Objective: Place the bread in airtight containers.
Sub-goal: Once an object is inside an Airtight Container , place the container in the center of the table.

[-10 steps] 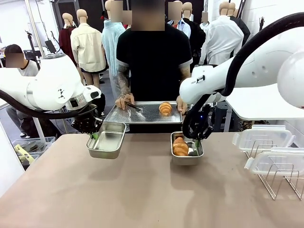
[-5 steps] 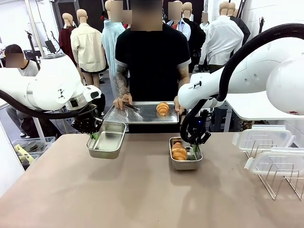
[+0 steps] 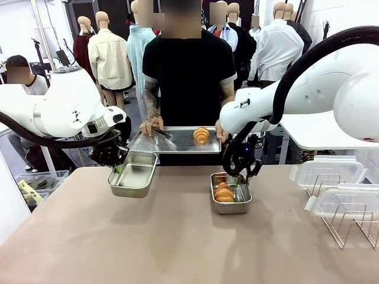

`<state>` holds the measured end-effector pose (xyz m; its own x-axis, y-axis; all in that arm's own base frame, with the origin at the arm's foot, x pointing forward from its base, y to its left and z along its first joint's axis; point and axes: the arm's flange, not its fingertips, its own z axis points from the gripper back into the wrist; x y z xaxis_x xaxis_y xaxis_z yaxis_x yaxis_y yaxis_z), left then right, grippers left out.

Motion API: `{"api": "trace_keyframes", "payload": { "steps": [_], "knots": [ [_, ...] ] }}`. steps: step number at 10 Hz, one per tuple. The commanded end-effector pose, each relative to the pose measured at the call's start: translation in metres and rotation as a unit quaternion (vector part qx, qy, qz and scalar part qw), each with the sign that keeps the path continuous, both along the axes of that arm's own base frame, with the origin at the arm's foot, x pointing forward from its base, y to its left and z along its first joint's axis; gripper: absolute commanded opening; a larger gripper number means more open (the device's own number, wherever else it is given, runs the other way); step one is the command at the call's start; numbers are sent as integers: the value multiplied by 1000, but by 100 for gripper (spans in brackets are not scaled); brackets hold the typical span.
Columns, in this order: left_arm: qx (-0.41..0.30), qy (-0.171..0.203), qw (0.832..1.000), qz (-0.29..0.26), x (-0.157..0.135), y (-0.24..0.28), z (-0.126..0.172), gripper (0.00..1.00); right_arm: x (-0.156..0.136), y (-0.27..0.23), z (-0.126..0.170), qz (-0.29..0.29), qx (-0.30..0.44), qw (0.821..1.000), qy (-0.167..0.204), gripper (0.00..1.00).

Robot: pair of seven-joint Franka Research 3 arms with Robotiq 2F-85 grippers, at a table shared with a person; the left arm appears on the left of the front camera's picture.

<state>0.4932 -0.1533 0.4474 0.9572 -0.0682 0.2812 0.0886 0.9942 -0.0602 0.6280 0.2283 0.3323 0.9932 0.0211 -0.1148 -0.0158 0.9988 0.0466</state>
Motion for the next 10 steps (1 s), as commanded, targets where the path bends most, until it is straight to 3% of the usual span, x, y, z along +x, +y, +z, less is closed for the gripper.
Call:
{"api": "trace_keyframes", "payload": {
  "steps": [1, 5, 8, 10],
  "knots": [
    [8, -5, 1000, -3, 2, 1, 4, 0, -12, -1, 2, -10, -15, 1000, -16, 100],
    [8, -5, 1000, -3, 2, 1, 4, 0, -23, -1, 18, -7, -26, 999, -26, 100],
    [8, -5, 1000, -3, 2, 1, 4, 0, -67, -12, 64, 40, -49, 996, -58, 100],
    [8, -5, 1000, -3, 2, 1, 4, 0, -112, -25, 95, 76, -57, 993, -74, 100]
  ]
}}
